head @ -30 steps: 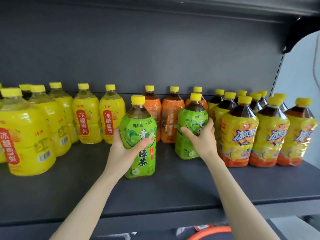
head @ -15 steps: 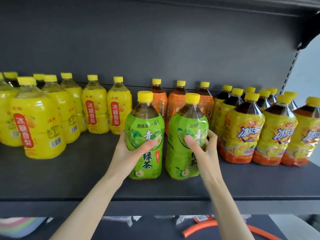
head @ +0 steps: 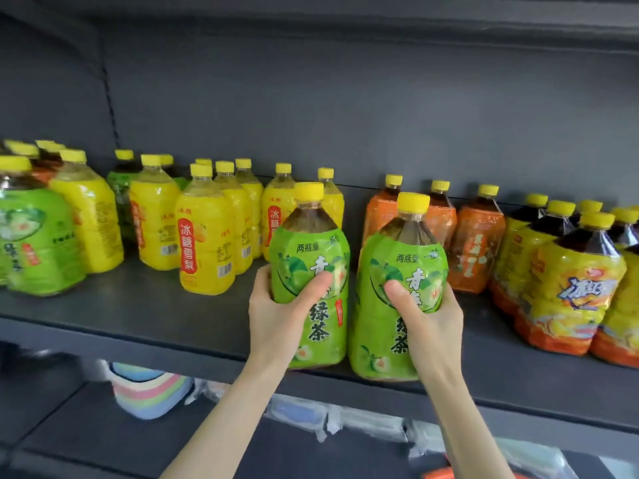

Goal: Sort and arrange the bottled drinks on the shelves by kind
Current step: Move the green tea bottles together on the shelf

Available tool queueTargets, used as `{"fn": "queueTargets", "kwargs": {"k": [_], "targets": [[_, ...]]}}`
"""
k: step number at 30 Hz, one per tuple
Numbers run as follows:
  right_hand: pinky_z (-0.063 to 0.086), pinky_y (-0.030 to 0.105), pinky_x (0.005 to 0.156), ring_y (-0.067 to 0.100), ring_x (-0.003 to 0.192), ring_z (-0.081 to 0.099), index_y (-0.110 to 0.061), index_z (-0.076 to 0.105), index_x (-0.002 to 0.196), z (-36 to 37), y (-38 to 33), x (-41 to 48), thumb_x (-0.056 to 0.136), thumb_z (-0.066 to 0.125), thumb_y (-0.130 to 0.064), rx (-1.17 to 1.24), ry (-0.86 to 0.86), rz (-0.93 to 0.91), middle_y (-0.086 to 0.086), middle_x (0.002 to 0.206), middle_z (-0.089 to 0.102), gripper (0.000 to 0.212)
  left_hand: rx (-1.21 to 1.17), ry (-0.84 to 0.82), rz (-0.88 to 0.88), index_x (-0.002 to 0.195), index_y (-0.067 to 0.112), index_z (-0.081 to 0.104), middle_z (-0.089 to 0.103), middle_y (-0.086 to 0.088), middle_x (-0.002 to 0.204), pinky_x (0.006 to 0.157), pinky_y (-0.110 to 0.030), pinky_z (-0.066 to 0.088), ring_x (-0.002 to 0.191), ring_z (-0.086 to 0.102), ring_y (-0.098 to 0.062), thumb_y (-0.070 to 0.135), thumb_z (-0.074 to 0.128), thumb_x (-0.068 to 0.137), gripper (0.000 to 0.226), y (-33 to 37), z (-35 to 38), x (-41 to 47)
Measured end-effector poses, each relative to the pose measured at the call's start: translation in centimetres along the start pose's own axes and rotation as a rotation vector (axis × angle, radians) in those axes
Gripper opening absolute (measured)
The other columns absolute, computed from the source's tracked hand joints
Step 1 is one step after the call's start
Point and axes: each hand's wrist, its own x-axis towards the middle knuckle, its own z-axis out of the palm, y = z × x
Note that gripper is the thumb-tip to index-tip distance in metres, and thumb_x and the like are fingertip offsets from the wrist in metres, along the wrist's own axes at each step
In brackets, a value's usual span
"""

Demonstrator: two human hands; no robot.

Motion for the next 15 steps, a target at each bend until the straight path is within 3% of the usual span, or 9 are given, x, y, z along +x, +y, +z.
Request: {"fn": "queueTargets", "kwargs": {"k": [7, 12, 15], "targets": [[0.052, 0.025, 0.071, 0.004, 0.082, 0.069, -0.026, 0.065, 0.098, 11.9, -2.6, -6.2, 0.047, 0.070, -0.062, 0.088, -0.090, -0.004, -0.010, 0.089, 0.074, 0.063, 0.058, 0.049, 0.047, 0.106, 0.033, 0.060, 0.072, 0.010, 0.097, 0.072, -0.037, 0.056, 0.088, 0.069, -0.011, 0.042, 0.079, 0.059, 0.051, 4.9, -14.2, 0.9], [0.047, 0.010, 0.060, -0.004, 0.074, 0.067, -0.027, 0.064, 0.094, 22.2, -3.1, -12.2, 0.055, 0.078, -0.051, 0.154, -0.153, 0.027, -0.014, 0.082, 0.073, 0.049, 0.158, 0.098, 0.063, 0.107, 0.033, 0.059, 0.071, 0.014, 0.095, 0.074, -0.029, 0.051, 0.086, 0.067, -0.004, 0.048, 0.082, 0.057, 0.057, 7.0, -25.6, 1.6], [0.051, 0.017, 0.064, -0.001, 0.076, 0.069, -0.028, 0.064, 0.096, 26.9, -3.3, -14.1, 0.054, 0.078, -0.052, 0.169, -0.175, 0.052, -0.017, 0.084, 0.074, 0.051, 0.157, 0.128, 0.059, 0.102, 0.034, 0.060, 0.071, 0.017, 0.091, 0.069, -0.028, 0.052, 0.083, 0.068, -0.004, 0.044, 0.079, 0.057, 0.050, 7.9, -30.4, 2.8]]}}
